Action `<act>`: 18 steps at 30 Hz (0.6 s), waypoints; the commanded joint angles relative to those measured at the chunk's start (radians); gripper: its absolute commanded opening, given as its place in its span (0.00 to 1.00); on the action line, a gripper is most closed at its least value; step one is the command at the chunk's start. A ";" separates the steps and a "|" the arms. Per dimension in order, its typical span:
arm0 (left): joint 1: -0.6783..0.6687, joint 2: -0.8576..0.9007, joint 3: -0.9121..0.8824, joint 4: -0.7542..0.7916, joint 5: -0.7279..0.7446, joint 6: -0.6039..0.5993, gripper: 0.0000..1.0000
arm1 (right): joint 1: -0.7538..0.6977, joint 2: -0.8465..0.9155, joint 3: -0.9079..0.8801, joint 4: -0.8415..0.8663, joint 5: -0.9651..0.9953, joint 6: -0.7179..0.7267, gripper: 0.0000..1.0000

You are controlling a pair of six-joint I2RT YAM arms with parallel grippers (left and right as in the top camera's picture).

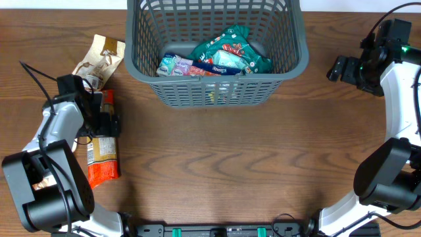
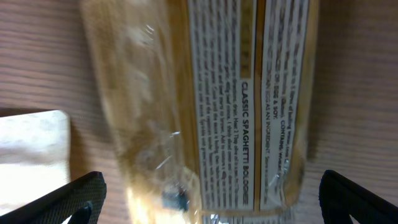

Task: Pack container
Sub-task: 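Lower the left gripper onto the orange snack bar pack and grasp it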

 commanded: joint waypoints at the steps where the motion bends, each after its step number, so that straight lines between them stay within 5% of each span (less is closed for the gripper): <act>1: 0.002 0.021 -0.042 0.016 0.010 0.052 0.99 | 0.006 -0.001 -0.004 0.001 -0.002 -0.021 0.99; 8: 0.002 0.028 -0.058 0.021 0.010 0.056 0.98 | 0.006 -0.001 -0.004 -0.006 -0.002 -0.025 0.99; 10: 0.002 0.027 -0.058 0.013 0.011 0.042 0.82 | 0.006 -0.001 -0.004 -0.007 -0.002 -0.032 0.99; 16: 0.002 0.016 -0.057 0.005 0.100 -0.061 0.11 | 0.006 -0.001 -0.004 -0.006 -0.002 -0.040 0.99; 18: 0.002 0.003 -0.052 -0.008 0.119 -0.114 0.06 | 0.006 -0.001 -0.004 -0.005 -0.002 -0.040 0.99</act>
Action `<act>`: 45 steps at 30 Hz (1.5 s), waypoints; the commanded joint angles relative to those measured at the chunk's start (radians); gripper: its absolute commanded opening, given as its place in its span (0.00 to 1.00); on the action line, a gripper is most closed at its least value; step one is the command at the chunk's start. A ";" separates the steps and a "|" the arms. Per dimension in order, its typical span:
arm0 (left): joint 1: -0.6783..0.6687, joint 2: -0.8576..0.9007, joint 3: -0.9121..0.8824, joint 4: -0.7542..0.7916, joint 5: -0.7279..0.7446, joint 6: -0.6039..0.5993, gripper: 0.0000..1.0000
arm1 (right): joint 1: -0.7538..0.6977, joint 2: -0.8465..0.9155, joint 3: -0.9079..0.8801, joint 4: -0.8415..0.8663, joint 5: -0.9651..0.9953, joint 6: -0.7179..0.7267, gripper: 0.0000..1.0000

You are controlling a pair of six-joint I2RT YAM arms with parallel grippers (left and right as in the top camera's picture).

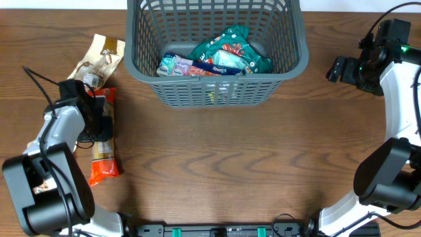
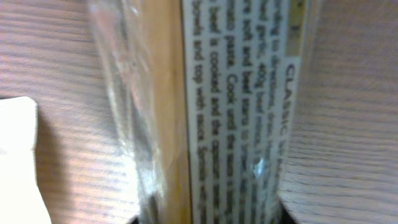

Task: Pack container
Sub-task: 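Lower the left gripper onto the orange snack bar pack and grasp it, then lift the snack bar pack with the left gripper and drop it into the basket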

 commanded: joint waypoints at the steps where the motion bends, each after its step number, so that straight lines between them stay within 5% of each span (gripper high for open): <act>1: -0.001 0.020 -0.012 -0.028 0.075 -0.122 0.06 | 0.004 -0.001 -0.004 0.000 -0.001 -0.016 0.99; 9: -0.001 -0.171 0.165 -0.275 0.147 -0.143 0.06 | 0.004 -0.001 -0.004 -0.001 -0.001 -0.035 0.99; 16: -0.001 -0.372 0.524 -0.445 0.146 -0.201 0.05 | 0.003 -0.001 -0.004 -0.001 -0.001 -0.035 0.99; 23: -0.099 -0.369 0.919 -0.475 0.196 -0.198 0.05 | 0.004 -0.001 -0.004 -0.001 -0.001 -0.035 0.99; 28: -0.323 -0.303 1.101 -0.384 0.195 -0.014 0.05 | 0.004 -0.001 -0.004 -0.003 -0.001 -0.035 0.99; 33: -0.558 -0.205 1.146 -0.204 0.080 0.332 0.05 | 0.004 -0.001 -0.004 -0.009 -0.001 -0.035 0.99; 40: -0.689 -0.018 1.146 0.000 0.071 0.695 0.05 | 0.004 -0.001 -0.004 -0.021 -0.002 -0.035 0.99; 45: -0.694 0.112 1.145 0.016 0.072 0.731 0.06 | 0.004 -0.001 -0.004 -0.031 -0.001 -0.042 0.99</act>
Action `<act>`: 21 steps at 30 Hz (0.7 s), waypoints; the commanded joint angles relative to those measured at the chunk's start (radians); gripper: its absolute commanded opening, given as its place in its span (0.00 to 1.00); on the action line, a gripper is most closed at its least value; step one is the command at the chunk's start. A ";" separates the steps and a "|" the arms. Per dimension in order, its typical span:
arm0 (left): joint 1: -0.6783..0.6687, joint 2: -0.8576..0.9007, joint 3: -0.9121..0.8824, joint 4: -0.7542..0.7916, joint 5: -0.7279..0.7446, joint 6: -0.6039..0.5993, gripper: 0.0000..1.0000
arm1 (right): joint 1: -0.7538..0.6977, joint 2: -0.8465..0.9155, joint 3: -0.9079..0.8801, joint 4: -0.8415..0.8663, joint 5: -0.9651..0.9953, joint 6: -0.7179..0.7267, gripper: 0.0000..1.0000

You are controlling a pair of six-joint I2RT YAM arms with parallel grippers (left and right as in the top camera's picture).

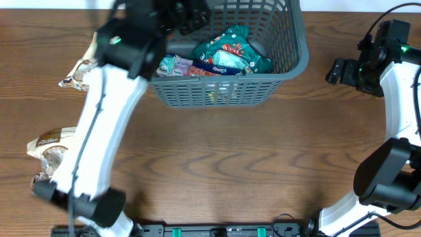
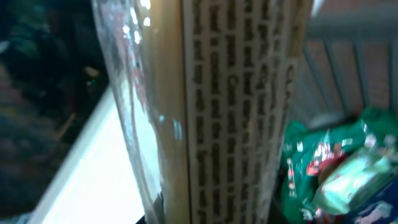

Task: Pack container
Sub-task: 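Lift the snack bar pack with the left gripper and drop it into the basket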

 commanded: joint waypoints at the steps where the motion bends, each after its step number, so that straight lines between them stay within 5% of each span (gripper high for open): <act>1: 0.005 0.047 0.030 0.018 -0.021 0.096 0.06 | 0.004 -0.001 -0.004 -0.004 -0.002 -0.019 0.99; 12: -0.003 0.253 0.029 -0.182 -0.023 0.095 0.07 | 0.004 -0.001 -0.004 -0.013 -0.002 -0.038 0.99; 15: -0.003 0.255 0.029 -0.197 -0.023 0.077 0.74 | 0.003 -0.001 -0.004 -0.012 -0.002 -0.038 0.99; 21: -0.006 0.216 0.030 -0.208 -0.025 0.050 0.89 | 0.003 -0.001 -0.004 -0.012 -0.002 -0.042 0.99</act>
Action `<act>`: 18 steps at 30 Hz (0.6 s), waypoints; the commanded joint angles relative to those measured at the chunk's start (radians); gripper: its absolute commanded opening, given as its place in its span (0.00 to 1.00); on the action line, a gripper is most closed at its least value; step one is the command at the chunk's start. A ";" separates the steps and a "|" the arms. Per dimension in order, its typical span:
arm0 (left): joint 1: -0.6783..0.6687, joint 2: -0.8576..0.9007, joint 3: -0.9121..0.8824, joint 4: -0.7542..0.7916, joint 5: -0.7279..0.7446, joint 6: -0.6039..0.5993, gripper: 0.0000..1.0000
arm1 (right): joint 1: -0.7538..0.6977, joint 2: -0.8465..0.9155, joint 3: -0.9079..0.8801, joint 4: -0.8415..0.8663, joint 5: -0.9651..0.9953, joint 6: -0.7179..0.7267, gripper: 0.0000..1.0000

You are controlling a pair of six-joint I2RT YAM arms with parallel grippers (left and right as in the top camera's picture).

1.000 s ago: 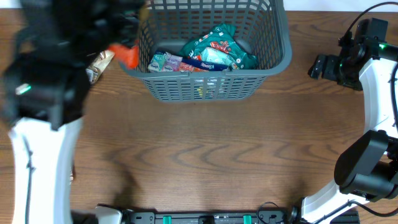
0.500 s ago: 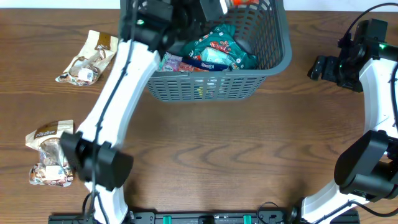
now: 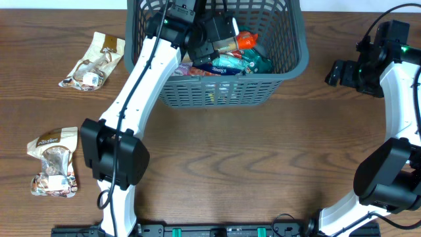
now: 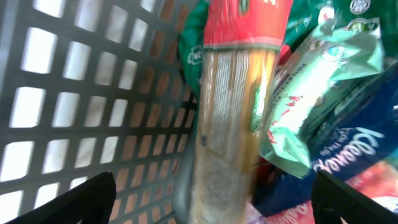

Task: Pack container
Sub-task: 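Lift the snack bar pack with the left gripper and drop it into the basket, then move the left gripper back to the upper PanTree snack bag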

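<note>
The spaghetti pack [image 3: 238, 42], clear with a red end, lies inside the grey basket [image 3: 217, 89] on top of the other packets. In the left wrist view the spaghetti pack [image 4: 233, 106] rests along the basket wall [image 4: 74, 93], beside a green packet [image 4: 317, 81]. My left gripper [image 3: 219, 33] hangs over it inside the basket, and its fingertips [image 4: 90, 196] stand wide apart on either side of the pack, open. My right gripper [image 3: 339, 69] hovers far right of the basket; its jaws are too small to read.
Two tan snack bags lie on the table at the left, one [image 3: 90, 62] near the basket and another [image 3: 52, 163] nearer the front edge. A blue tissue packet [image 4: 351, 162] and more packets fill the basket floor.
My left gripper was shut on the spaghetti pack over the basket's left rim. Now it is open and the pack lies in the basket. The right arm has not moved.
My left gripper stood open around the spaghetti pack on the table at the left, then shut on it there. Later it held the pack above the basket's left rim. Now the pack rests in the basket and the gripper is open.
</note>
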 commanded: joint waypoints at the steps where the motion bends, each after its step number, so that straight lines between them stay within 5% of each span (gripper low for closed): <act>1: -0.008 -0.072 0.028 -0.006 -0.006 -0.015 0.89 | 0.003 -0.001 -0.004 0.000 -0.001 -0.019 0.99; 10: -0.028 -0.359 0.028 -0.005 -0.200 -0.027 0.91 | 0.003 -0.001 -0.004 0.000 -0.001 -0.026 0.99; 18: 0.117 -0.552 0.028 -0.137 -0.451 -0.348 0.97 | 0.003 -0.001 -0.004 0.000 -0.001 -0.041 0.99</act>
